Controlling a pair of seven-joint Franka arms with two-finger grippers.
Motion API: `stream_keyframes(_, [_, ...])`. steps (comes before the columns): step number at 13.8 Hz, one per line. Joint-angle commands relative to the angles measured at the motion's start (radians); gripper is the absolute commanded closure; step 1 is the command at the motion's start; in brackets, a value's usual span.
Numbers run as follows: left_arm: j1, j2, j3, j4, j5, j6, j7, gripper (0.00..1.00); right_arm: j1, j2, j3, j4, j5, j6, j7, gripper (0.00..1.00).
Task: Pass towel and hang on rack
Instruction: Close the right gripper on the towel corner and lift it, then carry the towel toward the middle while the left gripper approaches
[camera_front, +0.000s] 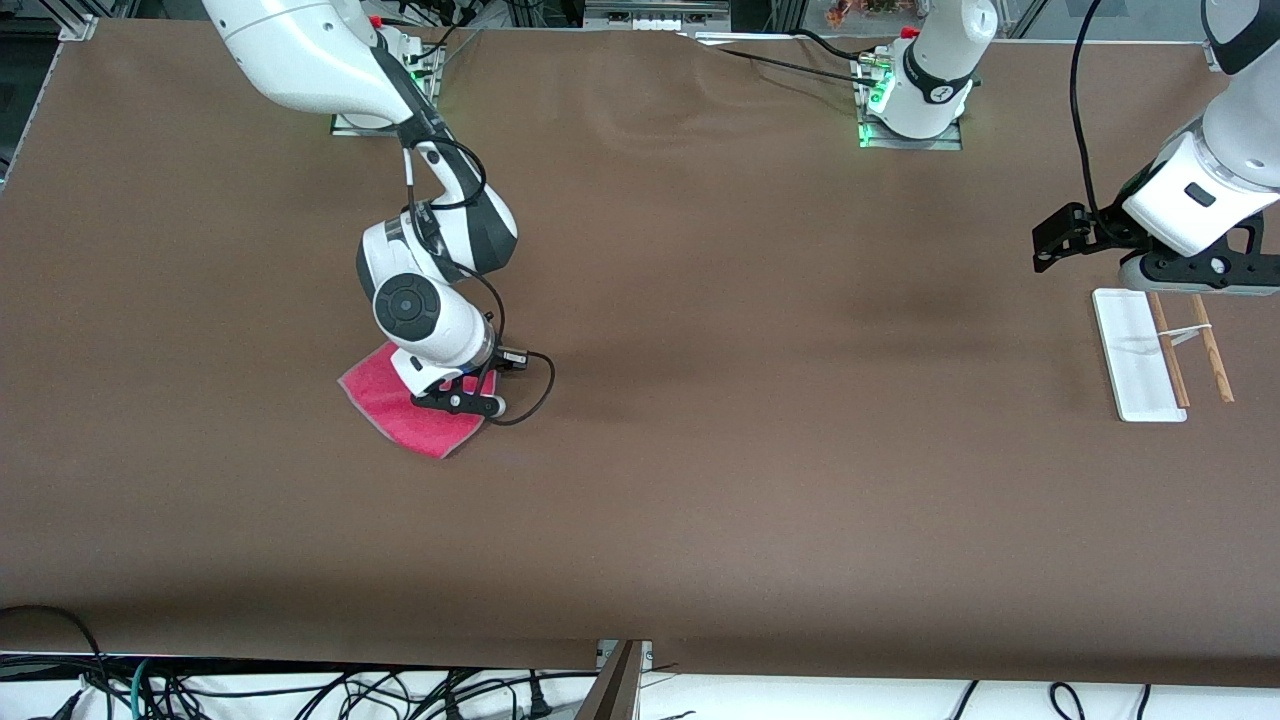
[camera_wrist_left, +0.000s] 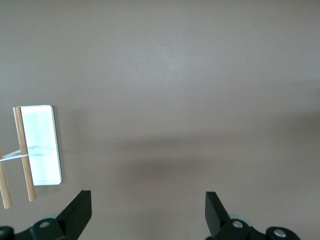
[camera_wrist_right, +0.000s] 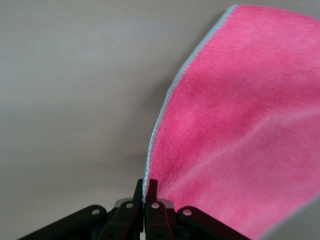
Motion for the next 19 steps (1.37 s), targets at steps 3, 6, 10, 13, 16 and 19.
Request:
stream_keyframes(3, [0.011, 0.008, -0.008, 0.022, 0.000, -0.011, 0.025, 0.00, 0.024, 0.005, 0.006, 0.191, 0.127, -0.205, 0.109, 1.00])
stream_keyframes(6, [0.011, 0.008, -0.008, 0.022, 0.000, -0.011, 0.025, 0.00, 0.047, 0.012, 0.017, 0.309, 0.220, -0.308, 0.227, 1.00])
stream_keyframes(10, [0.011, 0.008, -0.008, 0.022, 0.000, -0.011, 0.025, 0.00, 0.070, 0.014, 0.021, 0.395, 0.387, -0.339, 0.380, 1.00])
stream_keyframes(13, [0.011, 0.008, -0.008, 0.022, 0.000, -0.011, 0.027, 0.00, 0.081, 0.015, 0.064, 0.443, 0.479, -0.314, 0.527, 1.00])
stream_keyframes(16, [0.011, 0.008, -0.008, 0.022, 0.000, -0.011, 0.025, 0.00, 0.089, 0.015, 0.132, 0.472, 0.538, -0.230, 0.696, 1.00])
stream_keyframes(19, [0.011, 0.008, -0.008, 0.023, 0.000, -0.011, 0.025, 0.00, 0.089, 0.015, 0.204, 0.481, 0.568, -0.117, 0.825, 1.00])
